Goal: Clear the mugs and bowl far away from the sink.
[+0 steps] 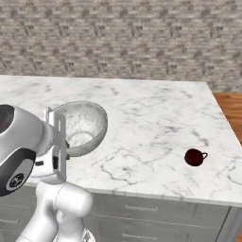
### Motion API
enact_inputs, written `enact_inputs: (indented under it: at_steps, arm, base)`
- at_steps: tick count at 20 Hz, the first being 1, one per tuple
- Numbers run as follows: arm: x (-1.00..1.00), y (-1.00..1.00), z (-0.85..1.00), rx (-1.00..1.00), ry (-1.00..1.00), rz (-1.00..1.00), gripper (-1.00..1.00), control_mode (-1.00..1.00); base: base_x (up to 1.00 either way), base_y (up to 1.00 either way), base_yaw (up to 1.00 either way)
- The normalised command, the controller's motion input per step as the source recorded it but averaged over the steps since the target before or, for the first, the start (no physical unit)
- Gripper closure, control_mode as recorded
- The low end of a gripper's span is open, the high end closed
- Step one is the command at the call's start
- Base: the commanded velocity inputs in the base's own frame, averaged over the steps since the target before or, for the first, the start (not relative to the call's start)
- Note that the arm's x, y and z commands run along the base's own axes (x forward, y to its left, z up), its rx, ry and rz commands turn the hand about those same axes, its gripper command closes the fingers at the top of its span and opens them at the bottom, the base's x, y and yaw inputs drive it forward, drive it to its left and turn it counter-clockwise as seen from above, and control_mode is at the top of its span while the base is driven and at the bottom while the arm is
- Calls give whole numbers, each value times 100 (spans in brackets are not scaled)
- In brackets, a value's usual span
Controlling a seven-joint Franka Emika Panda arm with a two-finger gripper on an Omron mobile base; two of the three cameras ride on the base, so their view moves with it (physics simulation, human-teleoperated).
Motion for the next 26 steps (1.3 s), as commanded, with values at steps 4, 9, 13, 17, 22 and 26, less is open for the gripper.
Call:
enact_inputs:
  at_steps: [4, 9, 13, 17, 22, 26]
  arm:
    - [0, 0, 0, 0, 0, 0, 100, 100]
    - [18, -1, -6, 0, 0, 7, 100, -100]
    - [100, -2, -30, 3, 3, 25, 100, -100]
    - [98, 0, -31, 1, 0, 4, 100, -100]
    - [94, 0, -43, 0, 1, 0, 100, -100]
    - [92, 0, -40, 0, 3, 0, 100, -100]
  base:
    - [73, -18, 25]
    - [70, -4, 25]
    - [0, 0, 0]
    - [0, 0, 0]
    - [0, 0, 0]
    - [0, 0, 0]
